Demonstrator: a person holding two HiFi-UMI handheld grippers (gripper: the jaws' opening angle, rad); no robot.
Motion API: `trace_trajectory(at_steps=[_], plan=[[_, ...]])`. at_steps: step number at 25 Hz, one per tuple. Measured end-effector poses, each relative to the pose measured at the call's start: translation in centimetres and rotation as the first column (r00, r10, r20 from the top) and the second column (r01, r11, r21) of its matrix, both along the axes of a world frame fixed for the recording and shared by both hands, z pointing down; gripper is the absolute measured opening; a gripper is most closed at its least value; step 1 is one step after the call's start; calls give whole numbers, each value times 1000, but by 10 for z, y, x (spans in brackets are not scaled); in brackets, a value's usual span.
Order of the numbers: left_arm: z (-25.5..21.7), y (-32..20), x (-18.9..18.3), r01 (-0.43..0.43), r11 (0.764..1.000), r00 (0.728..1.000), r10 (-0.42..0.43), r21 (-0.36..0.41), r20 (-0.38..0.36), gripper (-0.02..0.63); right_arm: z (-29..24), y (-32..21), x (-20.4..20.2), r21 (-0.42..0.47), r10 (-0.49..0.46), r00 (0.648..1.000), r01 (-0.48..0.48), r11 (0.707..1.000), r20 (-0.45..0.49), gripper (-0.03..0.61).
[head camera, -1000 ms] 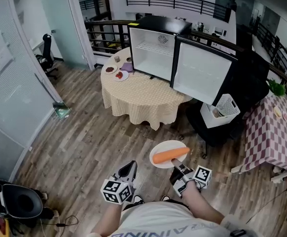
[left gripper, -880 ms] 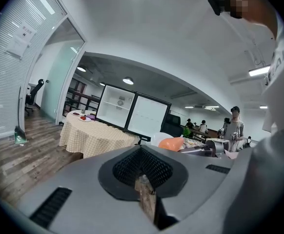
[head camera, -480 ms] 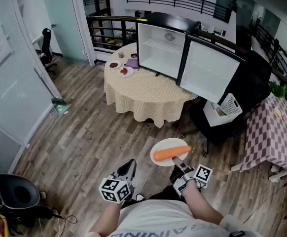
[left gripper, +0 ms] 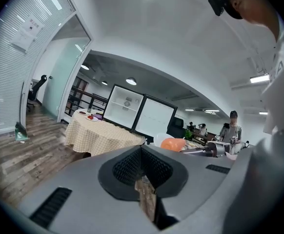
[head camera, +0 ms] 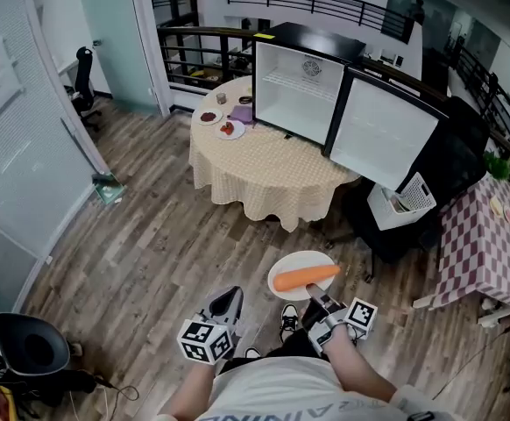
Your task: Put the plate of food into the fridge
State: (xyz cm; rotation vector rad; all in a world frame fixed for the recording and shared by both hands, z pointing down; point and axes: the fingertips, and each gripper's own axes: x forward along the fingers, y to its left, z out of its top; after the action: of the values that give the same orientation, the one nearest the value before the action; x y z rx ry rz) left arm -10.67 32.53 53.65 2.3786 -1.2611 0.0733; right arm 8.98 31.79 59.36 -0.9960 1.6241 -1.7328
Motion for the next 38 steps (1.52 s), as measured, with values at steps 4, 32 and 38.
trace_trajectory(at_steps=[4, 32, 38], plan=[[1, -26, 0, 10, 1000, 1000, -10, -5, 7, 9, 4, -27, -2, -6, -12, 1000, 12, 1000, 13, 37], [-8, -213, 86, 82, 997, 995, -81, -11, 51, 9, 11, -225, 83, -27, -72, 997, 73, 997, 37, 37], [1, -234, 90, 94, 995, 993, -92, -30, 67, 9, 19, -244, 87, -39, -78, 995, 80, 996, 60, 38]])
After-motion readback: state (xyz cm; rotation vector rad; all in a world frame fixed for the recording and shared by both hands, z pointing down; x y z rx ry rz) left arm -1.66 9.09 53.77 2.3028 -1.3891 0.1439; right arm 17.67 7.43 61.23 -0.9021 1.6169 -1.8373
